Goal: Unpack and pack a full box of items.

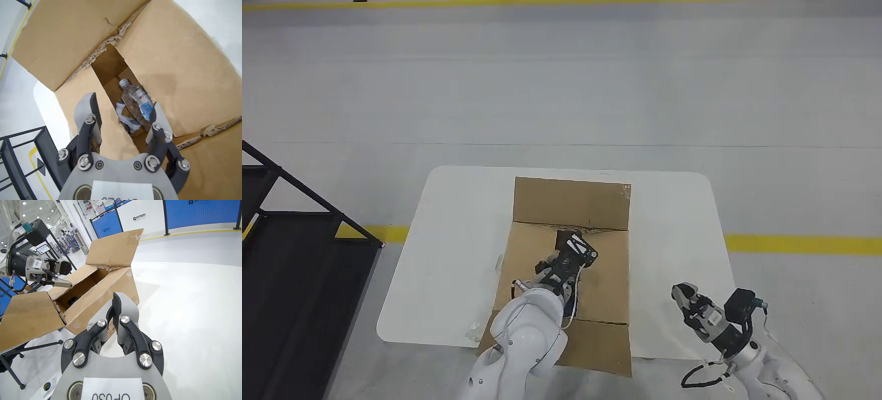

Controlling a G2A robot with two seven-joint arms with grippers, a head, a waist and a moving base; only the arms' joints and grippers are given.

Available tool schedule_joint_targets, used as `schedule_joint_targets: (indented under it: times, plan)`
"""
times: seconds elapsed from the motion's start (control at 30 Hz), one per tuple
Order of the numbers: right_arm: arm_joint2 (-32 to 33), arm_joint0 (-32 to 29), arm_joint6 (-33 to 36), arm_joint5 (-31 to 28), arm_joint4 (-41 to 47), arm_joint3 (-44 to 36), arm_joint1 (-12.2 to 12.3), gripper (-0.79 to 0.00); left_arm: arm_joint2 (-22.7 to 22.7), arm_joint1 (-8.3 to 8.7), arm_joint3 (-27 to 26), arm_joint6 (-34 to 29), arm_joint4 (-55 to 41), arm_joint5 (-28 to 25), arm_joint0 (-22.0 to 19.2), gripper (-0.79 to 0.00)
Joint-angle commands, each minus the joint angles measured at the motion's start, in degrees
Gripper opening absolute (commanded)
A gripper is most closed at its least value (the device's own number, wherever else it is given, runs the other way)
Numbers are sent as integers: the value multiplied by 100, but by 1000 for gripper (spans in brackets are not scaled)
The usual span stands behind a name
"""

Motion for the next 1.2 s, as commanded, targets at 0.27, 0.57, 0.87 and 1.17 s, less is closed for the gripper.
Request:
schedule_joint_targets:
  times: [0.27,0.57,0.87,1.17]
  plan:
    - [-528,98,-348,779,-205,308,-125,-785,33,-12,432,40,541,536,51,0]
    - [-858,220,-576,903,-326,588,-197,-785,542,-181,1117,-422,1312,1596,-130,-175]
    - [-821,233,-604,815,-342,617,-198,-785,870,-325,1812,-628,2442,2095,-344,-437]
    - [-835,259,-591,768,-347,598,-207,-785,878,-424,2136,-678,2920,2159,-351,-597]
